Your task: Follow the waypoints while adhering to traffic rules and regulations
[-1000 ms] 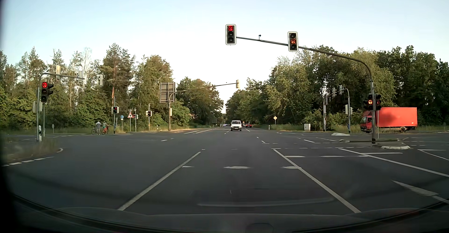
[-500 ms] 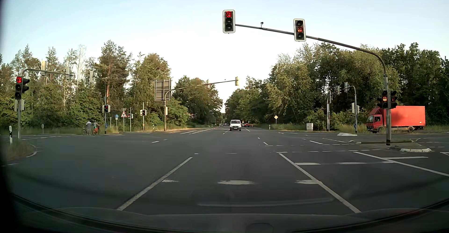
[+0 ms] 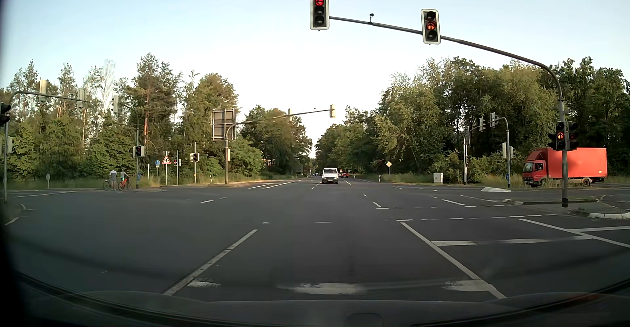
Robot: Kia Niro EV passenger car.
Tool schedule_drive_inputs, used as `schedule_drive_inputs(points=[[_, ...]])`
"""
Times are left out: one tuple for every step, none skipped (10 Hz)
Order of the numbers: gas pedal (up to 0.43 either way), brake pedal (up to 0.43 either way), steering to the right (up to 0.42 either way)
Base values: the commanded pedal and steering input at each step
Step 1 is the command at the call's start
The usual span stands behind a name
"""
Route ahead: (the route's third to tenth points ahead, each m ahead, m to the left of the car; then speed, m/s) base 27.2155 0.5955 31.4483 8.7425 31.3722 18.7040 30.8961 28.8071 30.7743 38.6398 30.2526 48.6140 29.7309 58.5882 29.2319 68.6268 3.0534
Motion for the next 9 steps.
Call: schedule_drive_inputs(points=[[0.000,0.280,0.000],[0.000,0.280,0.000],[0.000,0.280,0.000],[0.000,0.280,0.000],[0.000,0.280,0.000],[0.000,0.280,0.000],[0.000,0.280,0.000],[0.000,0.280,0.000],[0.000,0.280,-0.001]])
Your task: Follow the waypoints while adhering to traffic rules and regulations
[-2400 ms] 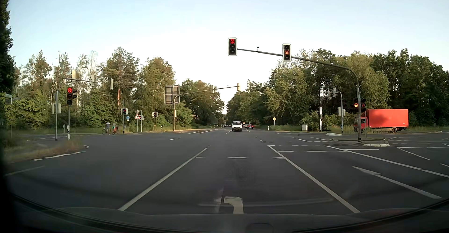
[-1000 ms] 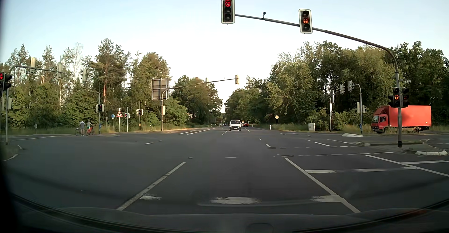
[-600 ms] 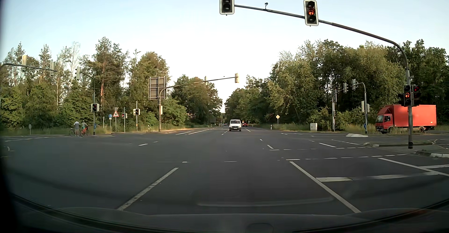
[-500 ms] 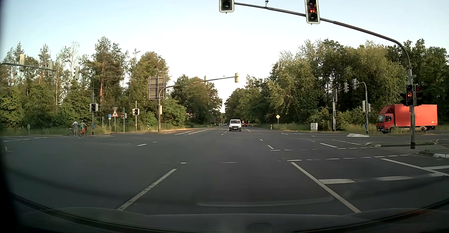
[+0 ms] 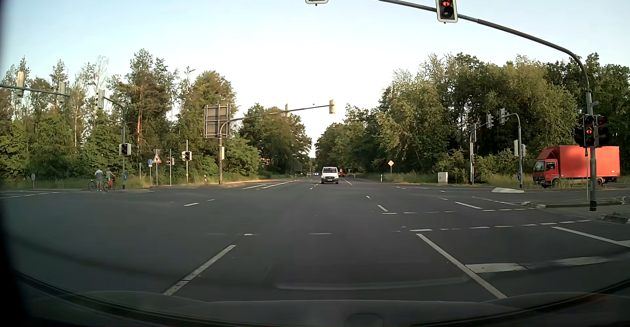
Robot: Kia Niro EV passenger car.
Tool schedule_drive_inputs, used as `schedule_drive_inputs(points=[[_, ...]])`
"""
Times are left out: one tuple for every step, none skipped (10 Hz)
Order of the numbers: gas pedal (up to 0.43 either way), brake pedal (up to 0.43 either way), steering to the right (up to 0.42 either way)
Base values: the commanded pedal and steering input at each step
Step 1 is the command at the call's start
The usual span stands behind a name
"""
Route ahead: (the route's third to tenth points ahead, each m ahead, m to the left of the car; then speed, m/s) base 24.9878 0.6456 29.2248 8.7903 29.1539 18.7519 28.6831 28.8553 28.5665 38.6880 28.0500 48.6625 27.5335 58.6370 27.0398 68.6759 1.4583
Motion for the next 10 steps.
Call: schedule_drive_inputs(points=[[0.000,0.280,-0.001],[0.000,0.280,-0.001],[0.000,0.280,0.000],[0.000,0.280,-0.001],[0.000,0.280,-0.001],[0.000,0.280,-0.001],[0.000,0.280,-0.001],[0.000,0.280,-0.002],[0.000,0.280,-0.002],[0.000,0.280,-0.002]])
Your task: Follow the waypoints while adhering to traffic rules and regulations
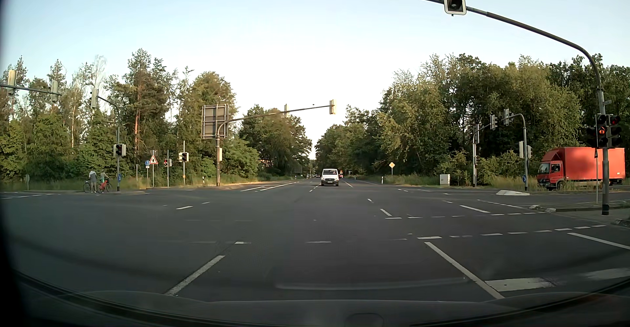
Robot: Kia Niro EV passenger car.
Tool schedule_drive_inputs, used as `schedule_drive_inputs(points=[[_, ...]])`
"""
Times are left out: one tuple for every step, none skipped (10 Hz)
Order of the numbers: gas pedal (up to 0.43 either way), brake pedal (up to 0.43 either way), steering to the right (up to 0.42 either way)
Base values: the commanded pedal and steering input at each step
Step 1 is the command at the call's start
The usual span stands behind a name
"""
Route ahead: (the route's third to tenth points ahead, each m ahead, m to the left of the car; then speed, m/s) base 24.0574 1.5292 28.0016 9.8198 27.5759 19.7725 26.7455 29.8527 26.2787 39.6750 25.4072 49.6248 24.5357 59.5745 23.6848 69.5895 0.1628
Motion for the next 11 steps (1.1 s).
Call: schedule_drive_inputs(points=[[0.000,0.280,-0.002],[0.000,0.280,-0.003],[0.000,0.280,-0.004],[0.000,0.280,-0.004],[0.000,0.280,-0.004],[0.000,0.280,-0.004],[0.000,0.280,-0.004],[0.000,0.311,-0.004],[0.000,0.348,-0.004],[0.000,0.354,-0.004],[0.000,0.354,-0.004]])
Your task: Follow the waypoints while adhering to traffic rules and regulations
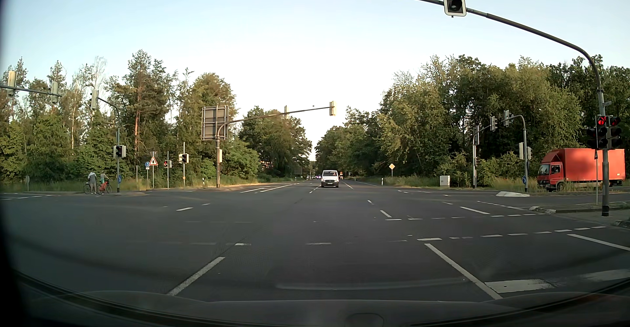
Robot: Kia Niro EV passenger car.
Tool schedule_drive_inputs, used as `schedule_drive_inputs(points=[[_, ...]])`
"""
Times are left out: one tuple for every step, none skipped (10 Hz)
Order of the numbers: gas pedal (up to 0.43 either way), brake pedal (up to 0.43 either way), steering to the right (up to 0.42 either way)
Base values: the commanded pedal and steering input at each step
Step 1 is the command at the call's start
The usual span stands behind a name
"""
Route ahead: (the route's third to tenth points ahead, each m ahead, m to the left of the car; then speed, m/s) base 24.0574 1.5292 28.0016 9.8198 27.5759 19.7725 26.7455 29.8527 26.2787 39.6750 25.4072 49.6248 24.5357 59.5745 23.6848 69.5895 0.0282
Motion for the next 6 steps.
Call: schedule_drive_inputs(points=[[0.000,0.354,-0.004],[0.000,0.354,-0.004],[0.000,0.354,-0.004],[0.000,0.360,-0.004],[0.000,0.354,-0.004],[0.000,0.348,-0.004]])
